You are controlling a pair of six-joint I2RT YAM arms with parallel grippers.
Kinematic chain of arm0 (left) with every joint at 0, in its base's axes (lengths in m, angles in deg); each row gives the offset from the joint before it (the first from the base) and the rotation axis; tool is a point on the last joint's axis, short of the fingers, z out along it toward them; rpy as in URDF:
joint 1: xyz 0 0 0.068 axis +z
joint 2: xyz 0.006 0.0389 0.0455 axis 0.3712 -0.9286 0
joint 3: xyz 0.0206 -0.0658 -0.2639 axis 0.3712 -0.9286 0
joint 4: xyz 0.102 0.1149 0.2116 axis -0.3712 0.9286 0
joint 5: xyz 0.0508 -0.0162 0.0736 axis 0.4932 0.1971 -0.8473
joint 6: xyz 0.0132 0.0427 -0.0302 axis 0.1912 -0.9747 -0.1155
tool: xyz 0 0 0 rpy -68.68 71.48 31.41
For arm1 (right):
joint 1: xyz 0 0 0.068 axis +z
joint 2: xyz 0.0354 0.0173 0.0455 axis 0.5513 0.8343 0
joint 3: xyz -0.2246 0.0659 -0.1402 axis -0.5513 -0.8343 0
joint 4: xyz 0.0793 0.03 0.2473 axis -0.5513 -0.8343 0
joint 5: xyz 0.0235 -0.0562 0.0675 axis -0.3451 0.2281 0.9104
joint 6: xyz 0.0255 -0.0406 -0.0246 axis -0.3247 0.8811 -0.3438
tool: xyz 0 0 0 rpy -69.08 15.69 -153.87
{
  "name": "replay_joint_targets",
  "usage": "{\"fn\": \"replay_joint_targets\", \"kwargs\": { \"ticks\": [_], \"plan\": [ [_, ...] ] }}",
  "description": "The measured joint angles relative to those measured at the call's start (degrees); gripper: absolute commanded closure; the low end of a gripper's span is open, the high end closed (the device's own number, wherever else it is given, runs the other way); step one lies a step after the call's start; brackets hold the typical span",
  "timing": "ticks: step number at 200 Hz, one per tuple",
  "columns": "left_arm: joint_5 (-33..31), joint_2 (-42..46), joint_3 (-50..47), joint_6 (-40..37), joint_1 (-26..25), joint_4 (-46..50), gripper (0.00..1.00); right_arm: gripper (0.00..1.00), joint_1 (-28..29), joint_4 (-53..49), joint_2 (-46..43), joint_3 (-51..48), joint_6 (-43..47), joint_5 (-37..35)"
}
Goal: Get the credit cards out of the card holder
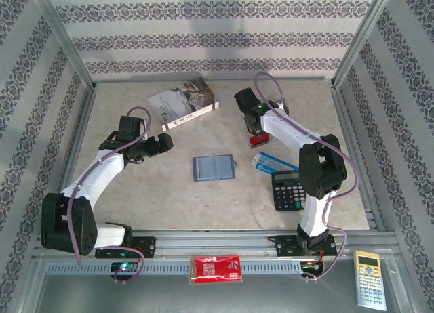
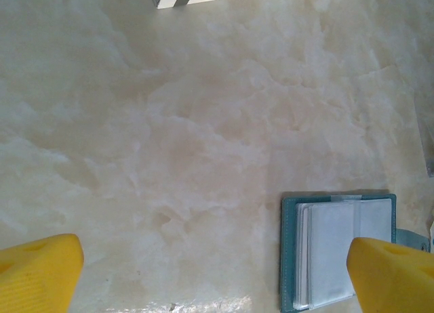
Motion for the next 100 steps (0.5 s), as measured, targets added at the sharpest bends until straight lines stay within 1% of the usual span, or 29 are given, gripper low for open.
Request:
{"fn": "replay_joint_targets", "kwargs": {
  "ticks": [72, 100],
  "plan": [
    [0.0, 1.0, 0.0, 0.0, 0.0, 0.5, 0.00, 0.99, -0.9, 1.4, 1.7, 0.0, -0.9, 3.2],
    [0.0, 1.0, 0.0, 0.0, 0.0, 1.0, 0.00, 0.94, -1.2, 2.3, 2.8, 0.0, -1.1, 4.1]
  ]
}}
